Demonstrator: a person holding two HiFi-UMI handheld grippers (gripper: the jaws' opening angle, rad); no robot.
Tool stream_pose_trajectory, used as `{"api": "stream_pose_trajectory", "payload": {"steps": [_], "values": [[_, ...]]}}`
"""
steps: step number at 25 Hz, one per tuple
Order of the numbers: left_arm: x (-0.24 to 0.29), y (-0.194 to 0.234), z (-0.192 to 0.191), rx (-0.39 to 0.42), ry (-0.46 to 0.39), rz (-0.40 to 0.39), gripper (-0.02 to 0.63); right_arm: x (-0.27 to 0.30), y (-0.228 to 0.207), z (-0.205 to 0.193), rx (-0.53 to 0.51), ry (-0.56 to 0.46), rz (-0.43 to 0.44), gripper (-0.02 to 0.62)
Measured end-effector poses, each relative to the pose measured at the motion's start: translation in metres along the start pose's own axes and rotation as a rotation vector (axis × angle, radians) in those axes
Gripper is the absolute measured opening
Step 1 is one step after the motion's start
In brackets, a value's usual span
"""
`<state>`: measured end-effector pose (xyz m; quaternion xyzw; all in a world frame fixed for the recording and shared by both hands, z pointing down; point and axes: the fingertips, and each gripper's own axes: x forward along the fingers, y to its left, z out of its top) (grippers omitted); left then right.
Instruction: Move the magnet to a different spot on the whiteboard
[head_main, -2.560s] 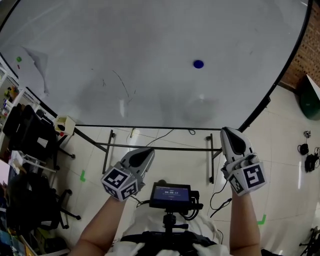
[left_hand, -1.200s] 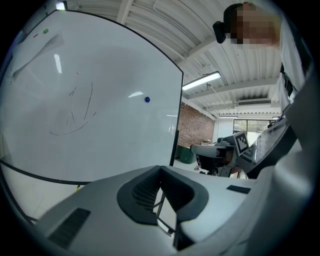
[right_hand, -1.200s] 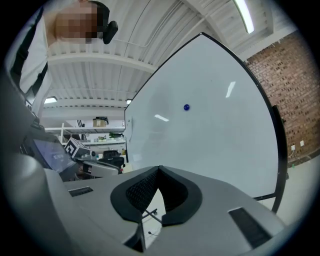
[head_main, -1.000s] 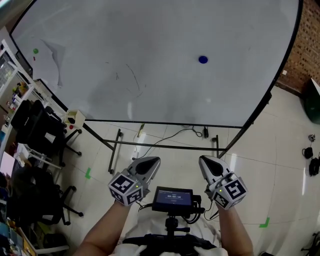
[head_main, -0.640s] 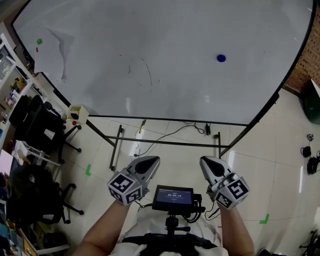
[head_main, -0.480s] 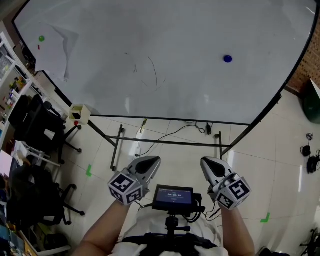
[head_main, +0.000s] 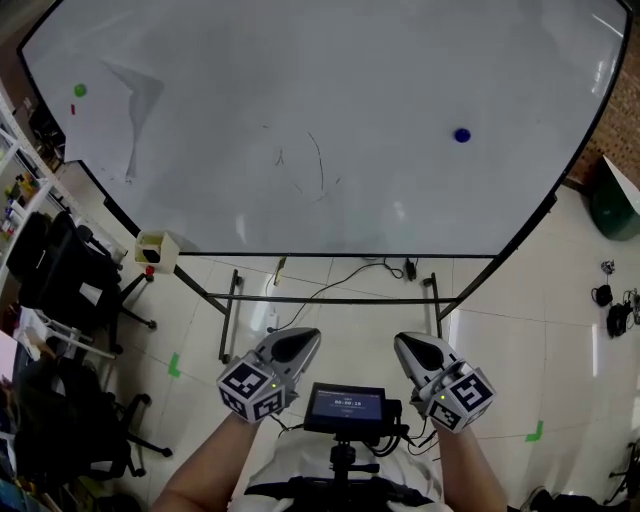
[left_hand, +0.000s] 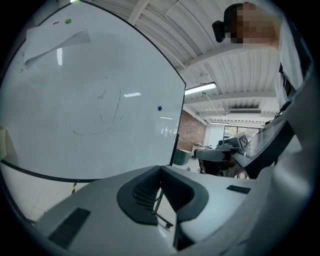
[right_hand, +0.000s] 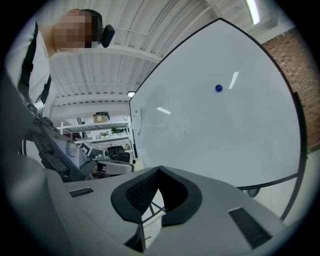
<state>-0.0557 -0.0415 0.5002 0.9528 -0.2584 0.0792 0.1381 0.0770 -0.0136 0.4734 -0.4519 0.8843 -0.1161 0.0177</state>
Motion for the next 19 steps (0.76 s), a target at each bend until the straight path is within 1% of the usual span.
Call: {"api": "stream_pose_trajectory", "payload": {"steps": [5,19], "values": [[0.0,0.006,0.004,0.026,-0.006,-0.031,0.021,0.004,0.003,0.003,-0.003,-0.009,-0.023,0.032],[-0.011,0.01,0.0,0.029,-0.009,-0.07,0.021,0.013,0.021,0.003,-0.017,-0.016,-0.038,0.032]]}}
